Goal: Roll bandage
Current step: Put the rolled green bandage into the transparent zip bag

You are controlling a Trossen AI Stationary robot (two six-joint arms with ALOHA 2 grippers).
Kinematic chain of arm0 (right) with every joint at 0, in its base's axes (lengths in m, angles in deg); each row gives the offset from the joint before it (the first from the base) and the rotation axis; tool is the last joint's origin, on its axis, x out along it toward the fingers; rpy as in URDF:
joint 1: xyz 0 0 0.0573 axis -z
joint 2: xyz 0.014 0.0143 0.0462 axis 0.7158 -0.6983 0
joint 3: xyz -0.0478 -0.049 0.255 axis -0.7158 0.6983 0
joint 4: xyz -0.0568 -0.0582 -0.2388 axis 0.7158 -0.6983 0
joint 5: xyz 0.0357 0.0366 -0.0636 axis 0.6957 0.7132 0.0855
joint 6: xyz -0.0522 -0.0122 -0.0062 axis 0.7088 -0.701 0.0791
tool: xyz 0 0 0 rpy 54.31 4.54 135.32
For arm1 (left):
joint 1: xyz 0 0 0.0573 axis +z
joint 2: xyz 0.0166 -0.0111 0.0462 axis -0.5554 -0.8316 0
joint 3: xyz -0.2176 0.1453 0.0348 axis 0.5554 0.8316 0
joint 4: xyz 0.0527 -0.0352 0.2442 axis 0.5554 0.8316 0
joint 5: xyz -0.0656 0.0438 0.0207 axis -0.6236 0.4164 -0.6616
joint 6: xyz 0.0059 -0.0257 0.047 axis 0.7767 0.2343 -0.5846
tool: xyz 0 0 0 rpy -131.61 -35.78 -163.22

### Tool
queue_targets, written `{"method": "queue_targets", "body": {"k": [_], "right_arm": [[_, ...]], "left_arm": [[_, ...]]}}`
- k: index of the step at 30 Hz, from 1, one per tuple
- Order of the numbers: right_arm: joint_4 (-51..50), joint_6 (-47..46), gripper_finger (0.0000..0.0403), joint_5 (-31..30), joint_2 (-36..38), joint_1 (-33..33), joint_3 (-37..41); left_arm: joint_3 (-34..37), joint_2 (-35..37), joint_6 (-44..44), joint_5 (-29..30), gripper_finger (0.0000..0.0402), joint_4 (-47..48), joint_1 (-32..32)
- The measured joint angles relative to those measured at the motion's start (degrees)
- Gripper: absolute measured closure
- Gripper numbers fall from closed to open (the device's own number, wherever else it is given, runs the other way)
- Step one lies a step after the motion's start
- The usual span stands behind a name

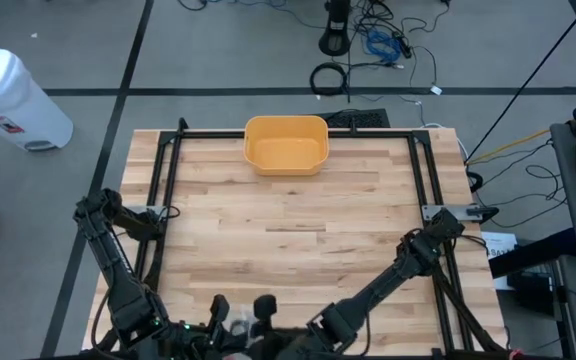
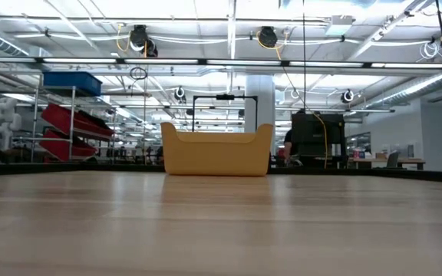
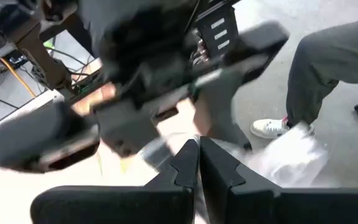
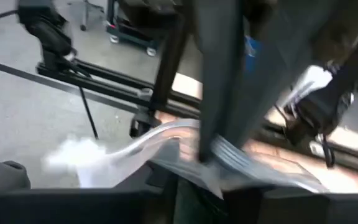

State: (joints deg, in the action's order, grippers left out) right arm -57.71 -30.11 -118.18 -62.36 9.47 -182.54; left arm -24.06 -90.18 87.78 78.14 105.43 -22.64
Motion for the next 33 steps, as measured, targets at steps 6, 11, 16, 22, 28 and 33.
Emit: {"method": "queue_targets", "body": {"k": [6, 11, 16, 22, 28, 33], "right_arm": [[2.54, 2.91, 0.0233, -0.52, 0.0, -0.48, 0.01], [2.25, 4.02, 0.0184, -0.77, 0.44, -0.43, 0.01], [-0.64, 3.66, 0.0171, -0.36, 2.78, -1.29, 0.01], [-9.17, -2.58, 0.017, 2.71, 4.61, -1.54, -0.01], [-9.96, -1.59, 0.017, 4.49, 4.75, -1.77, -0.01], [-9.28, -1.48, 0.017, 0.35, 4.92, -1.88, -0.01]], "left_arm": [[0.0, 0.0, 0.0, 0.05, 0.0385, 0.17, -0.07], [0.0, 0.0, 0.0, 0.09, 0.0385, 0.62, -0.04], [-0.08, -0.02, 0.06, 0.25, 0.0385, 0.5, -0.02], [-0.07, -0.09, 0.04, 0.27, 0.0385, 1.02, 0.0], [-0.07, -0.09, 0.08, 0.27, 0.0385, 0.99, 0.0], [-0.07, -0.09, 0.13, 0.29, 0.0385, 0.8, 0.0]]}}
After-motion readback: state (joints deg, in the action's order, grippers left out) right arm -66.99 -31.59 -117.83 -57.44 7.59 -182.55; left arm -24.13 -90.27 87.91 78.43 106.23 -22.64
